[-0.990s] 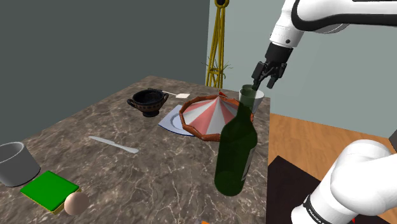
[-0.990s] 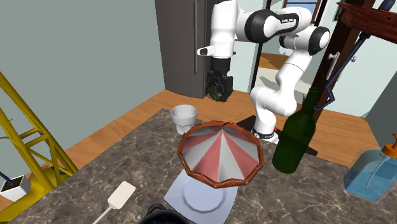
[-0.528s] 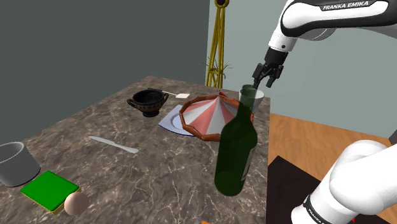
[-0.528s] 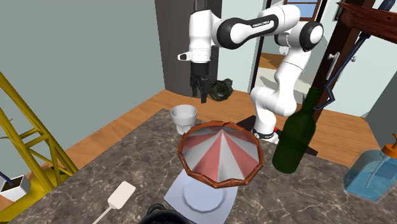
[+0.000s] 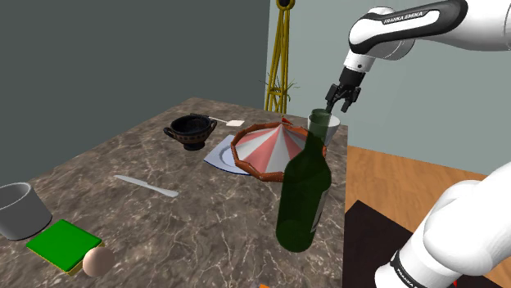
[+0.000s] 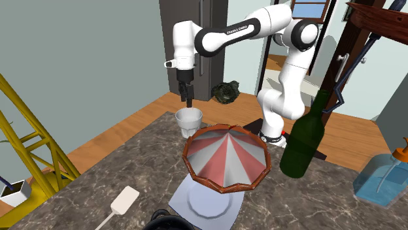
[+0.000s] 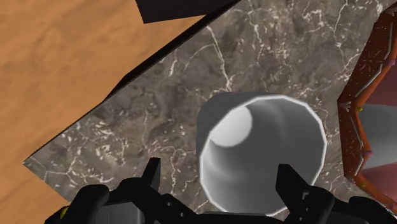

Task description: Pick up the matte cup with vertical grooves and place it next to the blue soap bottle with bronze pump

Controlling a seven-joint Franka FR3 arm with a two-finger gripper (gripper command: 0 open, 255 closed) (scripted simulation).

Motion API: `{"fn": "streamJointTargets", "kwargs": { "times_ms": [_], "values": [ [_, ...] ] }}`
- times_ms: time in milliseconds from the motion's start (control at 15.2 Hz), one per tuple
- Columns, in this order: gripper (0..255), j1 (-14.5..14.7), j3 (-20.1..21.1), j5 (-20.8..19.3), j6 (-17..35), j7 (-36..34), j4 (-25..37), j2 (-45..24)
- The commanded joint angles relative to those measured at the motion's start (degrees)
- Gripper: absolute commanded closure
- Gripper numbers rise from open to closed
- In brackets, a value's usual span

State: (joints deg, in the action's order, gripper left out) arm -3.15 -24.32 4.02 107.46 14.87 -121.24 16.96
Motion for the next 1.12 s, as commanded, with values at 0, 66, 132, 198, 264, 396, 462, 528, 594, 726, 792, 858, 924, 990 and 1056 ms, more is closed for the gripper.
{"fn": "streamJointTargets", "kwargs": {
  "times_ms": [0,66,132,198,264,396,462,528,594,726,792,858,924,990,1056],
  "values": [
    [0,-0.05,-1.05,0.8,1.39,1.44,0.37,-2.13],
    [0,-0.03,-1.03,0.89,2.15,1.49,-0.28,-2.25],
    [0,0.01,-1.02,0.97,2.92,1.55,-0.92,-2.39],
    [0,0.05,-1.01,1.07,3.69,1.62,-1.55,-2.54],
    [0,0.09,-1.01,1.17,4.46,1.69,-2.17,-2.71],
    [0,0.19,-1.01,1.39,5.99,1.84,-3.36,-3.08],
    [0,0.22,-1.01,1.46,6.43,1.89,-3.7,-3.19],
    [0,0.22,-1.01,1.46,6.43,1.88,-3.7,-3.19],
    [0,0.22,-1.01,1.46,6.43,1.89,-3.7,-3.19],
    [0,0.22,-1.01,1.46,6.43,1.89,-3.7,-3.19],
    [0,0.22,-1.01,1.46,6.43,1.89,-3.7,-3.19],
    [0,0.22,-1.01,1.46,6.43,1.89,-3.7,-3.19],
    [0,0.22,-1.01,1.46,6.42,1.88,-3.7,-3.19],
    [0,0.22,-1.01,1.46,6.42,1.88,-3.7,-3.19],
    [255,0.22,-1.01,1.46,6.42,1.88,-3.7,-3.19]
  ]
}}
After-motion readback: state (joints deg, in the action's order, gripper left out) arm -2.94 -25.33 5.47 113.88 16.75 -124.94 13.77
